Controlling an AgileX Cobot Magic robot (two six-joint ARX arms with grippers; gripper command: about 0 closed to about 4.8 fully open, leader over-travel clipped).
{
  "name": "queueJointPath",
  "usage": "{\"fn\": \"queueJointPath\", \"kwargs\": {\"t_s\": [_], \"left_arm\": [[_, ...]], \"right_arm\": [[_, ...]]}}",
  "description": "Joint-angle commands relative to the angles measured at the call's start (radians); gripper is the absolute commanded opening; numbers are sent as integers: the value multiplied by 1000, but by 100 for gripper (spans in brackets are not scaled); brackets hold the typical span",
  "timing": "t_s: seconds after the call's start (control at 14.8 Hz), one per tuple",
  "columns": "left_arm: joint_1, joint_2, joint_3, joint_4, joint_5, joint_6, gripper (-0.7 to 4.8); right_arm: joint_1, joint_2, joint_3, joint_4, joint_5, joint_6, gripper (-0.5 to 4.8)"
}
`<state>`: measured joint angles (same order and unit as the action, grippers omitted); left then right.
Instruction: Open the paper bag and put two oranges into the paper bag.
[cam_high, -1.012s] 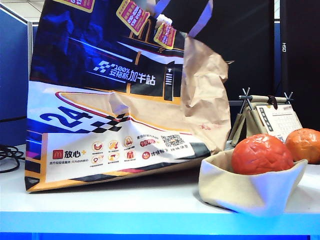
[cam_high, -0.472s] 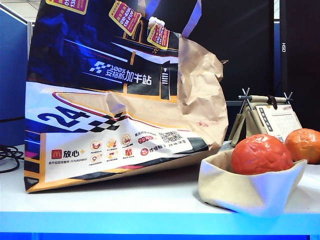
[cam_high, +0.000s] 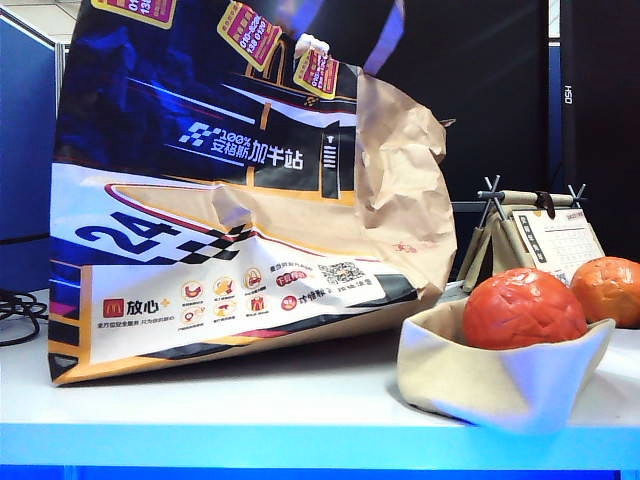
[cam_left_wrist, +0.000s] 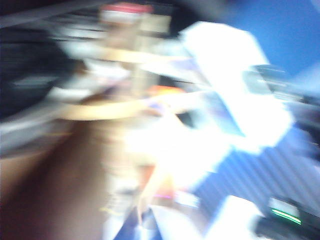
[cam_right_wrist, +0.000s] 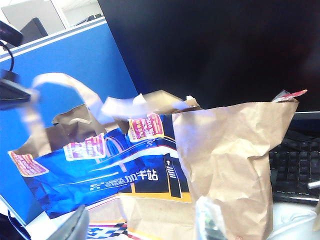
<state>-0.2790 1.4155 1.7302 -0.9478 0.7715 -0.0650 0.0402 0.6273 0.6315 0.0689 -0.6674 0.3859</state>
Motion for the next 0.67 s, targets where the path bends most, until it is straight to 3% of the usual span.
{"fn": "queueJointPath", "kwargs": {"t_s": [0.07, 0.4, 0.54, 0.67], "left_arm": [[-1, -2, 2, -2, 108, 2, -5], [-1, -3, 4, 30, 144, 6, -5], [0, -4, 13, 78, 48, 11, -5], [0, -4, 70, 81, -137, 79, -6]], "right_arm": [[1, 24, 6, -76, -5, 4, 275], [7, 198, 5, -259, -34, -51, 285], [50, 245, 5, -255, -29, -64, 285], [126, 269, 6, -242, 23, -77, 284]]}}
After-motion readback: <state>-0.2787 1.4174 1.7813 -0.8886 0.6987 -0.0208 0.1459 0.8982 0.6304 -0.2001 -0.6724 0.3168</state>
